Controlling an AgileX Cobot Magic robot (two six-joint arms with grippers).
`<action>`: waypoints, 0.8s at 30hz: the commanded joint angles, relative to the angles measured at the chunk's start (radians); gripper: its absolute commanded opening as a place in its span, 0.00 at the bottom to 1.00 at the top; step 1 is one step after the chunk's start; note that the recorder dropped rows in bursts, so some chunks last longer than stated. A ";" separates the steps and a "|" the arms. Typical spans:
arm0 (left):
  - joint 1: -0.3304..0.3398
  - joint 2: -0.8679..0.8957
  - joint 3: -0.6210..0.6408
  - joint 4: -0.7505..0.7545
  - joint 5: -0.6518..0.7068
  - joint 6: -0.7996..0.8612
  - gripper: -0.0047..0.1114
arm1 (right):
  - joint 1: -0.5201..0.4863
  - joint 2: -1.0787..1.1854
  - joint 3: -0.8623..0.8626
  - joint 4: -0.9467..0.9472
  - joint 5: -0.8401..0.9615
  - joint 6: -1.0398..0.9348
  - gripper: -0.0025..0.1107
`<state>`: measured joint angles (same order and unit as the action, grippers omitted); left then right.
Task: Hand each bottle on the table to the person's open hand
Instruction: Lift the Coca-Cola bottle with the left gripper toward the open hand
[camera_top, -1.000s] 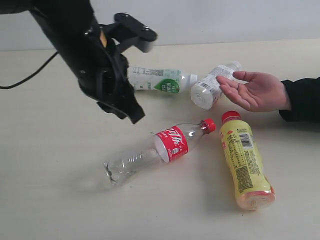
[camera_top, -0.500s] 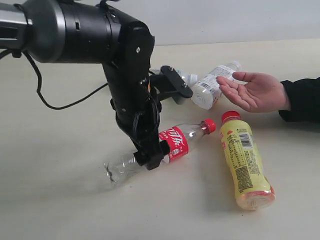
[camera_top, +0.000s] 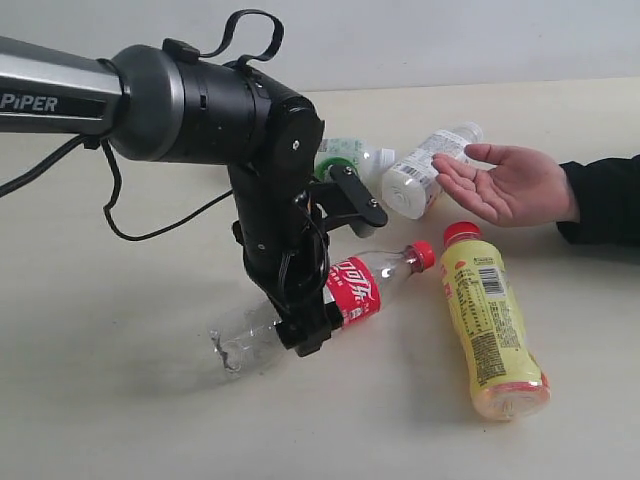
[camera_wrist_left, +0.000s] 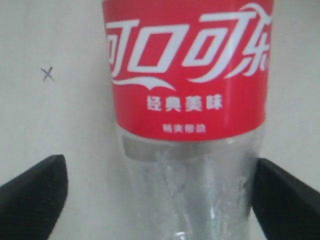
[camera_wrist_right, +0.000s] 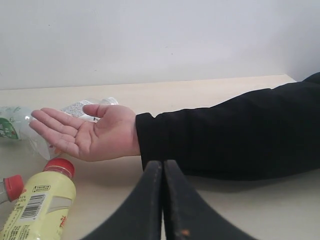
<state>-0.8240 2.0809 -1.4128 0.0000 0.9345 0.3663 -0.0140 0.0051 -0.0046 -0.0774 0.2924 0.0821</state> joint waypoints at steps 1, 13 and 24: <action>-0.003 0.012 -0.007 0.000 0.033 0.004 0.35 | -0.003 -0.005 0.005 -0.001 -0.010 -0.002 0.02; -0.007 -0.087 -0.007 0.113 0.098 -0.183 0.04 | -0.003 -0.005 0.005 -0.001 -0.010 -0.002 0.02; -0.113 -0.222 -0.112 0.016 -0.033 -0.656 0.04 | -0.003 -0.005 0.005 -0.001 -0.008 -0.002 0.02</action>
<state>-0.9005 1.8693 -1.4573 0.0678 0.9194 -0.1565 -0.0140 0.0051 -0.0046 -0.0774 0.2924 0.0821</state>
